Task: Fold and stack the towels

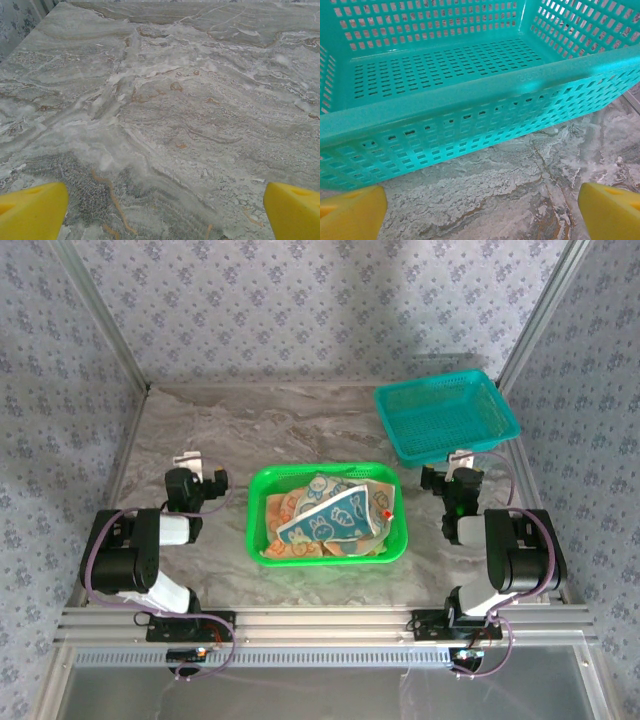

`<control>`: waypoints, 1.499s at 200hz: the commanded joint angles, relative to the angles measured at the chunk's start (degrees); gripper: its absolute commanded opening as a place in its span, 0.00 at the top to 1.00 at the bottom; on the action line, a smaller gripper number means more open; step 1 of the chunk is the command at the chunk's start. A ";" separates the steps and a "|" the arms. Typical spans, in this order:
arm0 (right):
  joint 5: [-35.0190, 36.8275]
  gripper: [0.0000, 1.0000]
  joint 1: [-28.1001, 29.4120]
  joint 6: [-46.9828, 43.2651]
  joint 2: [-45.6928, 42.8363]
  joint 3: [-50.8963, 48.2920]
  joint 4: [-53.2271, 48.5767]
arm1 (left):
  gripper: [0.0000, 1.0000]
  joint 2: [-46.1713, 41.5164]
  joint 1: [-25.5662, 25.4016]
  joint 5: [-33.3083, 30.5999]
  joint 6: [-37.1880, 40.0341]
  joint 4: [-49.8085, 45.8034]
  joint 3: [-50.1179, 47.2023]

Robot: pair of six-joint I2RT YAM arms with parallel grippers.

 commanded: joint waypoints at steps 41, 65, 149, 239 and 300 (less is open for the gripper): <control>0.20 0.00 -0.10 0.25 0.29 0.09 0.89 | 0.00 -0.45 1.33 1.68 -0.41 -1.48 2.62; 3.56 0.00 1.24 -0.31 -3.12 -0.65 -0.10 | 0.00 -8.20 0.40 -3.90 -1.72 -20.05 10.11; 20.84 0.00 1.34 27.96 -28.18 9.52 -43.79 | 0.00 -24.11 -5.06 -2.52 -28.53 -73.92 35.09; 9.68 0.00 2.08 23.52 -32.02 9.17 -40.32 | 0.12 -5.93 -53.45 -14.22 -39.63 -87.79 41.04; 8.83 0.00 5.83 20.61 -31.75 9.67 -40.22 | 0.13 12.10 -58.95 -11.36 -33.01 -87.27 50.84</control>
